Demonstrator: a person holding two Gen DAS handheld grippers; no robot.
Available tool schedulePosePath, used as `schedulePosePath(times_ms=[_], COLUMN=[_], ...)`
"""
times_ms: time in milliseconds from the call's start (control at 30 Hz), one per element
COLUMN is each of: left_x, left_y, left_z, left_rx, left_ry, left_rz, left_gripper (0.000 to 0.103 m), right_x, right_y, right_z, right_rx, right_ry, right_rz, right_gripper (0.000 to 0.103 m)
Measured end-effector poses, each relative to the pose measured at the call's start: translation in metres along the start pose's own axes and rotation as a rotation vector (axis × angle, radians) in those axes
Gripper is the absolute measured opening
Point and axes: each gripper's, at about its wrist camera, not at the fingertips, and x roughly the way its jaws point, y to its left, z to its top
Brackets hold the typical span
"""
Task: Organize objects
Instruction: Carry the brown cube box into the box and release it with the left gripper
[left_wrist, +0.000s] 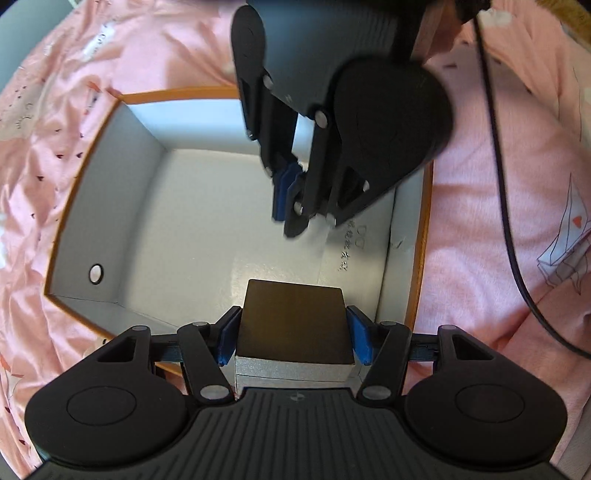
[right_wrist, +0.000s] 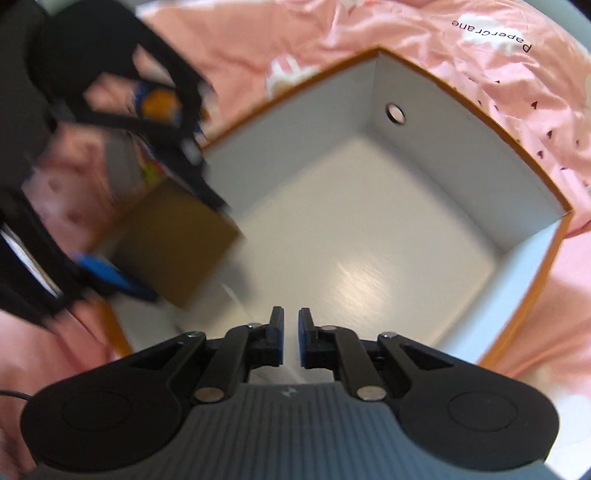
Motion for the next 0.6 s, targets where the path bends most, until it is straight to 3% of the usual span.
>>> schedulePosePath(times_ms=[167, 600], left_x=[0.009, 0.031], left_y=[-0.003, 0.006], left_z=[-0.002, -0.015], left_rx=[0.012, -0.025], left_ry=[0.031, 0.100], left_rz=[-0.022, -0.118], left_gripper=[0.069, 0.070], right_x=[0.014, 0.067], right_y=[0.009, 0.024], right_z=[0.010, 0.011], right_rx=[0.002, 0.057], right_ry=[-0.040, 0.003], right_rz=[0.071, 0.144], right_gripper=[0.010, 0.007])
